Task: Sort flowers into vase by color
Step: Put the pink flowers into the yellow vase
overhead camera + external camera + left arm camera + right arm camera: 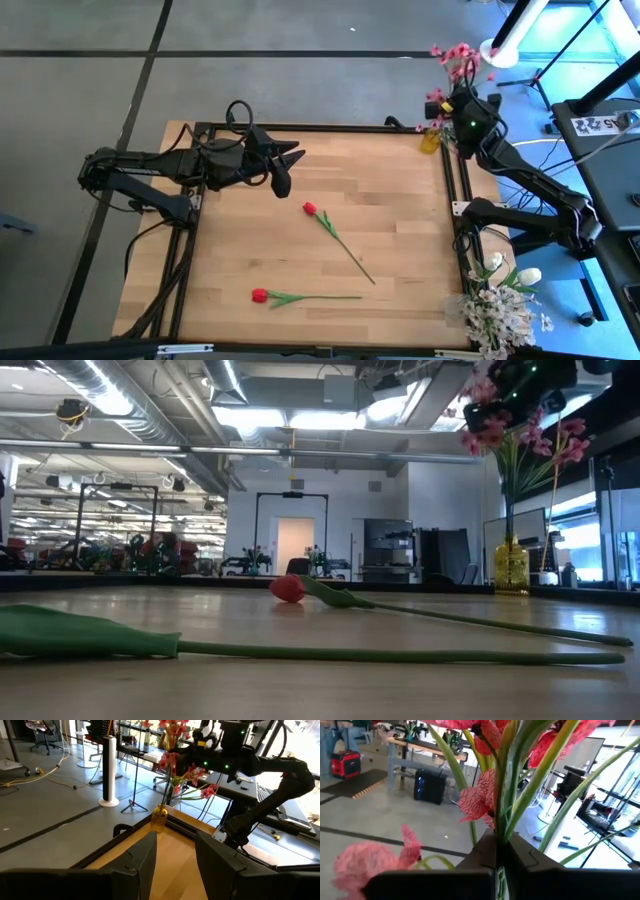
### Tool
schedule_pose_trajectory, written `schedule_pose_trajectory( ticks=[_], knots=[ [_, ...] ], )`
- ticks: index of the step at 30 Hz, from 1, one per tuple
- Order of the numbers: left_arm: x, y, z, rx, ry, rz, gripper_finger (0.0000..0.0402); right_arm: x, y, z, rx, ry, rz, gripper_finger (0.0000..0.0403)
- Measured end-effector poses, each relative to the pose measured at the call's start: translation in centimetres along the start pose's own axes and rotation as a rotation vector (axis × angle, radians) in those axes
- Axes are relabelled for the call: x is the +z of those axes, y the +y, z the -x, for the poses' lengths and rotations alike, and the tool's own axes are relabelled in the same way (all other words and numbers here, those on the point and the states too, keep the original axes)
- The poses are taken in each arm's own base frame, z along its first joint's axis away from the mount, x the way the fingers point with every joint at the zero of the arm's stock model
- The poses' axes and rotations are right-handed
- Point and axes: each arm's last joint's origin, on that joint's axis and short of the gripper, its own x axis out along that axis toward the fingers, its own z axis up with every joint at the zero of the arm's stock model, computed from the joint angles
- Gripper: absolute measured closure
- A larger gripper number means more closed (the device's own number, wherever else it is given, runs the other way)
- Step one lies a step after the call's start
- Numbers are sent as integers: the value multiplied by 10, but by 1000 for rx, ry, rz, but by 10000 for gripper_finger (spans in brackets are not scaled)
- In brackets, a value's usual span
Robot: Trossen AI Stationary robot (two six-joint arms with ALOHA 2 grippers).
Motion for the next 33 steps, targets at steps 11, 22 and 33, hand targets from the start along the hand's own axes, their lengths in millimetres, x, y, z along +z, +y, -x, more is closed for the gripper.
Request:
schedule_pose_trajectory(
  ticks=[11,22,33],
  knots=[
    [0,0,0,-2,-2,1,270,-3,-1,2,26,58,3,311],
    [0,0,0,-2,-1,46,270,24,-15,14,162,230,-118,200],
    [0,0,0,-13,6,79,270,43,-16,15,212,450,-122,169]
  ],
)
